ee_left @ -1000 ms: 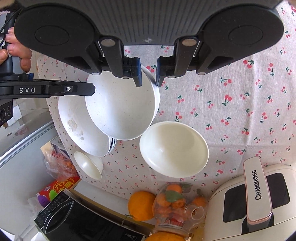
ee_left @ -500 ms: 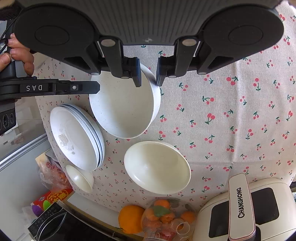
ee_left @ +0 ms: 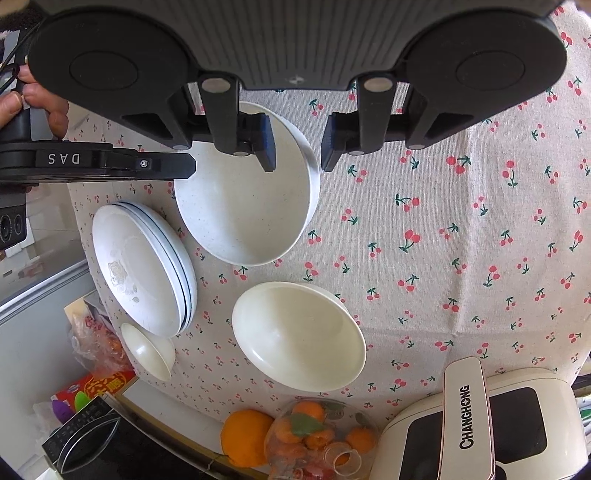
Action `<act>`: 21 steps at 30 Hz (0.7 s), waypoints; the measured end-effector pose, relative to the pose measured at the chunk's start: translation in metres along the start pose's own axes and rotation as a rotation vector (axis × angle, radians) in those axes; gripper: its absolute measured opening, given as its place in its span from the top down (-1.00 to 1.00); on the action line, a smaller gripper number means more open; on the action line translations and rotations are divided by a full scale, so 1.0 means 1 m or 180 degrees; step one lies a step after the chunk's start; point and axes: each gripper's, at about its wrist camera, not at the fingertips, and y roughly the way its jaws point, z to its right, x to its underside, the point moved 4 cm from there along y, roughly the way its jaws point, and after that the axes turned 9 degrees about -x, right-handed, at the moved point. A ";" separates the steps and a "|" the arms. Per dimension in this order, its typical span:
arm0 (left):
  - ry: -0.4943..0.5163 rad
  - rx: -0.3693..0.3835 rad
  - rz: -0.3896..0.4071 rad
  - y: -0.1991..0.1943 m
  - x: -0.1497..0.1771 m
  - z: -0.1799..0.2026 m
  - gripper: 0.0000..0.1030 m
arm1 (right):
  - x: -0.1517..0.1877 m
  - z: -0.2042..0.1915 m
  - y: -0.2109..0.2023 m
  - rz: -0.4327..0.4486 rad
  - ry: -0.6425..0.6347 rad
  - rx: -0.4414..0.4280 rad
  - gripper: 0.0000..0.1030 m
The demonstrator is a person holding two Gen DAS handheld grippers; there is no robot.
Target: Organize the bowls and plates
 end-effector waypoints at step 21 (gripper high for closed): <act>-0.0249 -0.0226 0.0545 -0.011 -0.028 -0.007 -0.83 | -0.043 -0.020 -0.027 0.0639 -0.0368 -0.0063 -0.35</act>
